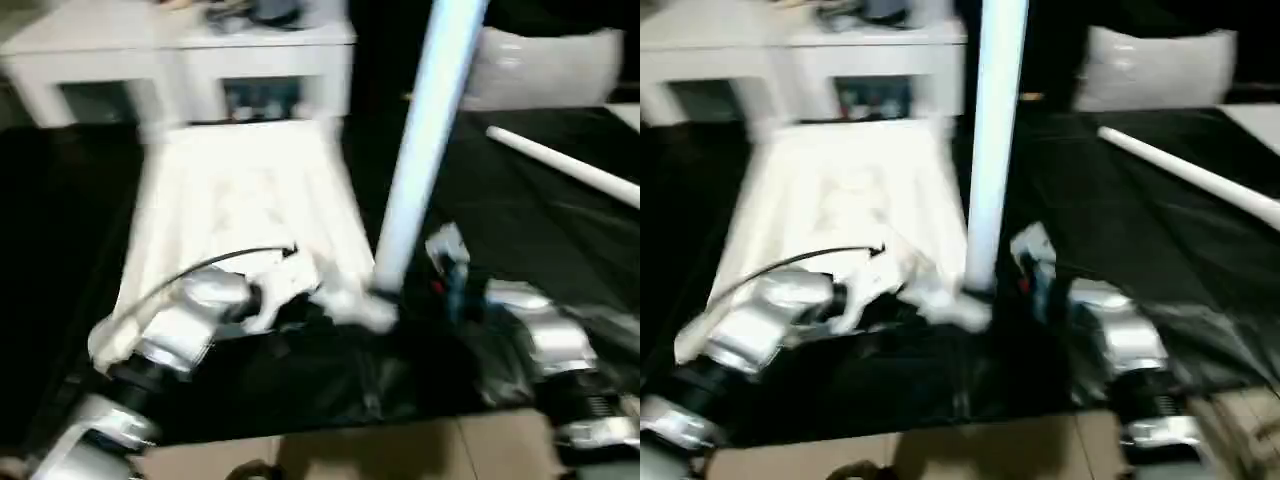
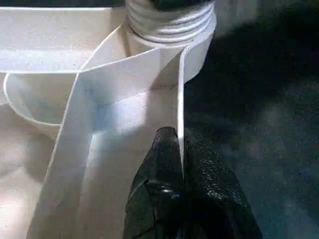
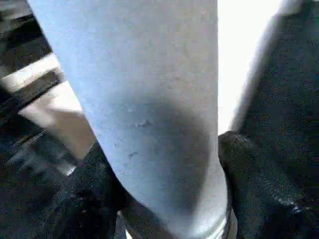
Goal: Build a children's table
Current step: Rotate leg to tighten, then rotate table base
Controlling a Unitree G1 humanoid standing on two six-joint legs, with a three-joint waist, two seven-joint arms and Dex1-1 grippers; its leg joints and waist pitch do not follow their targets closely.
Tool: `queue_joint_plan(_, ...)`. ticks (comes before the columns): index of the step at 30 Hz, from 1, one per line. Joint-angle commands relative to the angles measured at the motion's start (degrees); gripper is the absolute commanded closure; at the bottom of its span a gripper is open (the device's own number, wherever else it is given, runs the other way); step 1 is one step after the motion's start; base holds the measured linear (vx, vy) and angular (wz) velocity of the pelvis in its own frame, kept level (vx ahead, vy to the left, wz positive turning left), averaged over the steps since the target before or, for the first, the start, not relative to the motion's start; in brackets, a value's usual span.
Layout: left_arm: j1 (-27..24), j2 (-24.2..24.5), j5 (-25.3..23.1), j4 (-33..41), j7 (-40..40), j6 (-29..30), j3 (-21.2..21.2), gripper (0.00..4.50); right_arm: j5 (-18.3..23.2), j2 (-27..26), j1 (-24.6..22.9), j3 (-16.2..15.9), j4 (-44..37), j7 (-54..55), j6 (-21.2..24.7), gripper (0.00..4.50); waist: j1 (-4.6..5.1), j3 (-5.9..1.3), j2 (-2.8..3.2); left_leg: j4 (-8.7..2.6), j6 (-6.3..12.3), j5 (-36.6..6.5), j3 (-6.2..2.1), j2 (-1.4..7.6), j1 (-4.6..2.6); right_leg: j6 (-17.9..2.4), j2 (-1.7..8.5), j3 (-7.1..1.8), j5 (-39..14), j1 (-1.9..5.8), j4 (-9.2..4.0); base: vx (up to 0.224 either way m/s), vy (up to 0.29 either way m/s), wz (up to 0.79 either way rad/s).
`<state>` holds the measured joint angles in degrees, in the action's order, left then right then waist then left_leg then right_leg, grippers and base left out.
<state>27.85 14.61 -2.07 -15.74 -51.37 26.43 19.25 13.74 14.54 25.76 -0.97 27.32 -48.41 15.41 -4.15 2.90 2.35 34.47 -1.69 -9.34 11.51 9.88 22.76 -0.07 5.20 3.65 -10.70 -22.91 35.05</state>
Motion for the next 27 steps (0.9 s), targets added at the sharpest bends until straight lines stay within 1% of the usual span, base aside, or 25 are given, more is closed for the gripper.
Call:
queue_joint_plan(1, 1.3, -3.0, 1.8, 3.9, 3.6, 1.8, -2.1, 4.50, -1.2, -2.3, 0.1, -1.0, 2.3, 4.8, 3.5, 1.94, -0.27, -3.44, -0.81, -4.81, -0.35, -19.5, -2.30, 3.20, -1.62, -10.3, 3.97, -2.31, -22.3, 1.74, -5.32, 0.000, 0.000, 0.00)
queue_joint_plan(2, 1.4, -3.7, 1.7, 4.0, 4.7, 2.6, -2.3, 4.50, -1.3, -2.8, 0.3, -0.7, 2.2, 6.1, 3.9, 1.94, -0.16, -3.42, -0.89, -4.76, -0.25, -19.3, -2.19, 3.17, -1.67, -10.3, 3.91, -2.38, -22.3, 1.70, -5.38, 0.000, 0.000, 0.00)
queue_joint_plan(3, 1.6, -5.6, 1.0, 4.0, 7.4, 4.0, -2.5, 4.50, -1.6, -4.3, 0.9, 0.0, 2.1, 9.8, 4.9, 1.94, -0.05, -3.40, -0.82, -4.72, 0.08, -18.6, -2.19, 3.13, -1.59, -10.2, 3.87, -2.37, -22.3, 1.74, -5.40, 0.000, 0.000, 0.00)
queue_joint_plan(4, 1.8, -7.4, 0.5, 4.1, 9.4, 4.9, -2.5, 4.50, -2.1, -5.6, 1.4, 0.5, 2.1, 13.2, 5.2, 1.94, 0.02, -3.43, -0.97, -4.71, 0.31, -17.9, -2.16, 3.09, -1.53, -10.0, 3.86, -2.33, -22.2, 1.78, -5.53, 0.000, 0.000, 0.00)
queue_joint_plan(5, 2.1, -8.6, 0.0, 3.9, 10.9, 5.1, -2.4, 4.50, -2.8, -6.3, 1.8, 0.6, 2.3, 15.3, 4.6, 1.60, 0.14, -3.53, -0.84, -4.73, 0.37, -17.2, -2.18, 3.16, -1.44, -9.8, 3.80, -2.35, -21.1, 1.82, -5.43, 0.000, 0.000, 0.00)
queue_joint_plan(6, 2.4, -9.4, -0.7, 3.2, 12.0, 4.3, -1.8, 4.50, -2.9, -6.7, 1.7, 0.2, 1.9, 15.2, 3.9, 1.40, 0.24, -3.54, -0.89, -4.73, 0.44, -17.0, -2.16, 3.10, -1.40, -9.8, 3.72, -2.30, -20.7, 1.84, -5.42, 0.000, 0.000, 0.00)
queue_joint_plan(7, 2.5, -9.4, -1.0, 3.0, 12.1, 4.1, -1.5, 4.50, -3.1, -6.7, 1.5, 0.0, 1.6, 15.1, 3.9, 1.26, 0.12, -3.69, -0.91, -4.63, 0.87, -16.5, -2.12, 3.09, -1.41, -9.8, 3.76, -2.30, -19.5, 1.92, -5.44, 0.000, 0.000, 0.00)
queue_joint_plan(8, 2.6, -9.1, -1.2, 2.7, 12.2, 3.7, -1.4, 4.50, -3.1, -6.4, 1.3, -0.1, 1.1, 14.7, 3.7, 1.26, 0.08, -3.78, -0.88, -4.57, 1.15, -16.0, -2.09, 3.07, -1.39, -9.9, 3.74, -2.33, -18.5, 1.99, -5.32, 0.000, 0.000, 0.00)
queue_joint_plan(9, 2.9, -8.2, -1.8, 2.3, 12.2, 2.8, -1.1, 4.50, -3.1, -5.9, 0.7, -0.1, 0.0, 14.1, 3.6, 1.19, 0.04, -3.80, -0.77, -4.55, 1.69, -15.3, -2.05, 3.05, -1.26, -10.2, 3.63, -2.33, -16.7, 2.02, -5.20, 0.000, 0.000, 0.00)
queue_joint_plan(10, 3.0, -7.8, -2.0, 2.1, 12.1, 2.3, -1.0, 4.50, -3.0, -5.6, 0.5, 0.1, -0.5, 13.8, 3.5, 1.08, -0.13, -3.91, -0.81, -4.44, 2.20, -14.5, -1.94, 3.05, -1.32, -10.5, 3.60, -2.35, -15.3, 2.01, -5.08, 0.000, 0.000, 0.00)
queue_joint_plan(11, 3.0, -7.5, -2.1, 1.9, 12.0, 2.0, -0.9, 4.50, -2.9, -5.4, 0.4, 0.1, -0.8, 13.6, 3.4, 0.97, -0.22, -3.94, -0.67, -4.40, 2.40, -14.0, -1.99, 3.06, -1.28, -10.6, 3.62, -2.34, -14.5, 2.06, -5.00, 0.000, 0.000, 0.00)
queue_joint_plan(13, 3.3, -5.3, -2.6, 1.5, 11.3, 1.5, -0.8, 4.50, -3.3, -2.9, -1.1, -0.3, -3.4, 10.9, 2.5, 0.83, -0.69, -4.05, -0.77, -4.27, 3.09, -12.3, -1.94, 3.07, -1.07, -10.7, 3.55, -2.26, -12.1, 2.30, -4.70, 0.000, 0.000, 0.00)
queue_joint_plan(14, 3.3, -5.1, -2.8, 1.4, 11.3, 1.5, -0.8, 4.50, -3.5, -2.5, -1.3, -0.4, -3.6, 10.8, 2.3, 0.63, -0.71, -4.02, -0.77, -4.28, 3.33, -12.2, -1.88, 3.05, -0.99, -10.8, 3.50, -2.26, -11.8, 2.30, -4.64, 0.000, 0.000, 0.00)
queue_joint_plan(15, 3.3, -4.9, -3.1, 1.3, 11.2, 1.6, -0.9, 4.50, -3.8, -1.8, -1.5, -0.4, -4.0, 10.8, 2.1, 0.63, -0.89, -3.96, -0.57, -4.26, 3.28, -12.4, -1.86, 3.09, -1.02, -11.0, 3.59, -2.22, -12.0, 2.28, -4.72, 0.000, 0.000, 0.00)
queue_joint_plan(16, 3.4, -4.8, -3.4, 1.2, 11.4, 1.8, -1.0, 4.50, -3.7, -1.5, -1.7, -0.2, -4.2, 10.7, 2.1, 0.52, -0.89, -3.96, -0.83, -4.24, 3.28, -12.4, -1.80, 3.07, -1.03, -11.1, 3.61, -2.23, -12.1, 2.30, -4.76, 0.000, 0.000, 0.00)
queue_joint_plan(17, 3.4, -4.8, -3.4, 1.2, 11.4, 1.9, -1.1, 4.50, -3.6, -1.4, -1.7, -0.1, -4.3, 10.7, 2.1, 0.41, -0.95, -3.91, -0.78, -4.28, 3.22, -12.5, -1.85, 3.10, -1.07, -11.2, 3.67, -2.23, -12.5, 2.29, -4.78, 0.000, 0.000, 0.00)
queue_joint_plan(18, 3.5, -4.5, -3.7, 0.6, 11.8, 2.1, -1.3, 4.50, -2.7, -0.3, -2.4, 0.7, -5.5, 9.9, 2.7, 0.32, -0.95, -3.84, -0.74, -4.29, 3.11, -12.9, -1.84, 3.08, -1.06, -11.1, 3.70, -2.22, -13.6, 2.26, -4.90, 0.000, 0.000, 0.00)
queue_joint_plan(19, 3.7, -4.2, -3.8, 0.1, 12.2, 2.0, -1.5, 4.50, -1.8, 0.6, -3.2, 1.3, -7.1, 8.8, 3.4, 0.25, -1.02, -3.81, -0.75, -4.32, 2.96, -13.6, -1.87, 3.14, -1.19, -10.6, 3.64, -2.21, -14.9, 2.23, -4.99, 0.000, 0.000, 0.00)
queue_joint_plan(20, 4.1, -4.0, -3.9, -0.8, 13.3, 2.2, -1.8, 4.50, -0.9, 2.3, -4.8, 2.0, -9.6, 7.5, 4.0, 0.17, -1.03, -3.70, -0.98, -4.40, 3.04, -13.9, -1.84, 3.12, -1.14, -10.3, 3.58, -2.22, -15.4, 2.29, -5.16, 0.000, 0.000, 0.00)
queue_joint_plan(21, 4.3, -4.1, -3.9, -1.1, 13.9, 2.5, -1.9, 4.50, -0.7, 2.8, -5.4, 2.3, -10.6, 7.2, 4.1, 0.08, -1.34, -3.74, -0.90, -4.39, 3.00, -14.0, -1.89, 3.22, -1.23, -9.7, 3.57, -2.31, -15.6, 2.26, -5.11, 0.000, 0.000, 0.00)
queue_joint_plan(22, 4.6, -4.5, -4.0, -1.7, 14.8, 2.9, -2.2, 4.50, -0.2, 3.4, -6.4, 2.6, -12.4, 6.9, 4.6, 0.08, -1.25, -3.76, -0.94, -4.50, 2.98, -13.8, -1.94, 3.21, -1.09, -9.4, 3.52, -2.27, -15.2, 2.32, -5.07, 0.000, 0.000, 0.00)
queue_joint_plan(24, 5.3, -5.5, -4.2, -2.5, 16.7, 3.0, -2.4, 4.50, 0.9, 4.0, -8.1, 3.9, -15.7, 7.5, 5.6, 0.08, -1.23, -3.80, -1.05, -4.36, 3.21, -13.6, -1.89, 3.14, -1.13, -9.5, 3.54, -2.27, -14.8, 2.28, -5.12, 0.000, 0.000, 0.00)
queue_joint_plan(25, 5.5, -6.0, -3.5, -2.6, 16.4, 4.1, -2.6, 4.23, 1.6, 4.0, -8.7, 4.4, -16.8, 7.9, 6.3, 0.02, -1.12, -3.84, -1.12, -4.36, 3.32, -13.2, -1.98, 3.06, -0.97, -9.6, 3.61, -2.15, -14.8, 2.42, -5.02, 0.000, 0.000, 0.00)
queue_joint_plan(26, 5.6, -6.4, -3.0, -2.7, 16.0, 4.9, -2.8, 4.06, 2.0, 3.9, -9.0, 4.8, -17.5, 8.1, 6.7, 0.00, -1.10, -3.81, -1.13, -4.37, 3.46, -13.0, -1.92, 3.06, -0.96, -9.7, 3.61, -2.18, -14.8, 2.36, -5.09, 0.000, 0.000, 0.00)
queue_joint_plan(27, 5.3, -7.3, -1.5, -1.6, 14.9, 4.2, -3.3, 3.95, 2.5, 4.1, -10.4, 4.7, -20.0, 8.0, 7.8, 0.00, -1.16, -3.88, -0.98, -4.24, 3.64, -12.6, -1.97, 3.07, -0.99, -10.0, 3.73, -2.16, -14.7, 2.34, -5.06, 0.000, 0.000, 0.00)
